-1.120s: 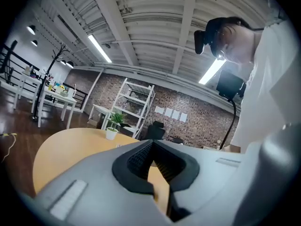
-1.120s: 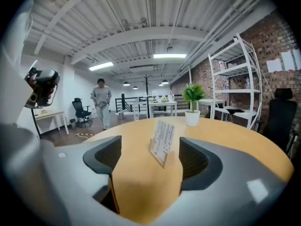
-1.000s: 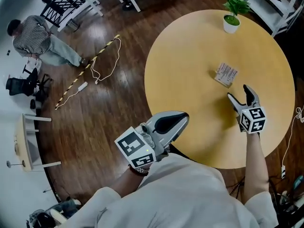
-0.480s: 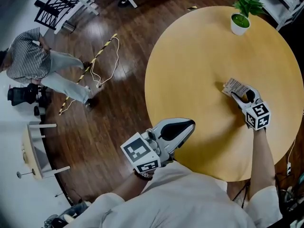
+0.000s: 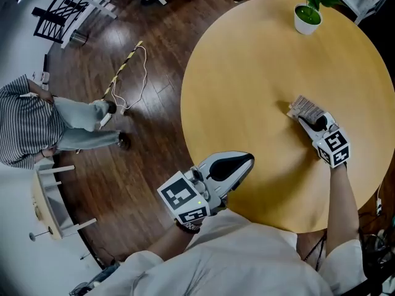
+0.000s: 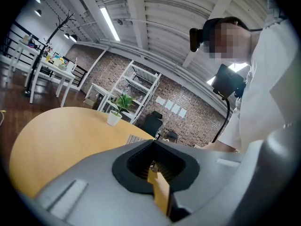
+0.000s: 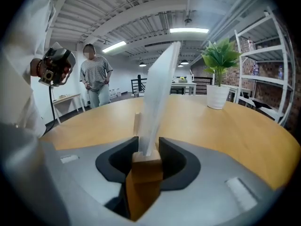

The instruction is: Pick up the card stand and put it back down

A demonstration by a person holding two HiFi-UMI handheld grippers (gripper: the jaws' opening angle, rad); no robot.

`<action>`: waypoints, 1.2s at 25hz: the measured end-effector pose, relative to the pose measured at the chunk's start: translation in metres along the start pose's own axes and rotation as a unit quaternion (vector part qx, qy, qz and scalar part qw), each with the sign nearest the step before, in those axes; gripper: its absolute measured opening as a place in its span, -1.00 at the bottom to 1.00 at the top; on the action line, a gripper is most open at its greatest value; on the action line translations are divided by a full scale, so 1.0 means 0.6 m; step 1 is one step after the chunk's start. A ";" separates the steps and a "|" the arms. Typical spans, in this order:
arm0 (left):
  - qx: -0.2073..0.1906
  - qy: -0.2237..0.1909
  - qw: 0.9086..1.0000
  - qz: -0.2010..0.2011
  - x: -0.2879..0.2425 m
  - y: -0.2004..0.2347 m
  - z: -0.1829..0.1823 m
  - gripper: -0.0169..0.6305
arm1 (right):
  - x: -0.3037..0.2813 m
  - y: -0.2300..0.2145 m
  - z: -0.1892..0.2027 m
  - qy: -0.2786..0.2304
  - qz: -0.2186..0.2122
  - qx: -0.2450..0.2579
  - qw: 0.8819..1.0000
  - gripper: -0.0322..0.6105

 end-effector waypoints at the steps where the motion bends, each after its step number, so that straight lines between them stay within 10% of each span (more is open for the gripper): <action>1: 0.000 -0.001 1.000 0.000 -0.001 0.001 -0.001 -0.97 | 0.003 0.002 -0.003 -0.004 -0.001 -0.002 1.000 -0.47; 16: -0.047 -0.005 0.999 0.014 -0.010 -0.046 0.037 -0.97 | 0.169 0.041 -0.049 -0.090 0.038 -0.009 0.995 -0.47; 30: -0.048 -0.073 0.995 -0.042 0.086 -0.489 0.210 -0.97 | 0.624 0.350 0.004 -0.145 0.009 0.064 0.987 -0.47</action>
Point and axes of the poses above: the fingertips, and each gripper's own axes: x backward along the fingers, y to its left, z out of its underside, the point moved 3 cm from there along x, backward along the fingers, and after that the axes turned 6 degrees about y, right-handed, at the moved point
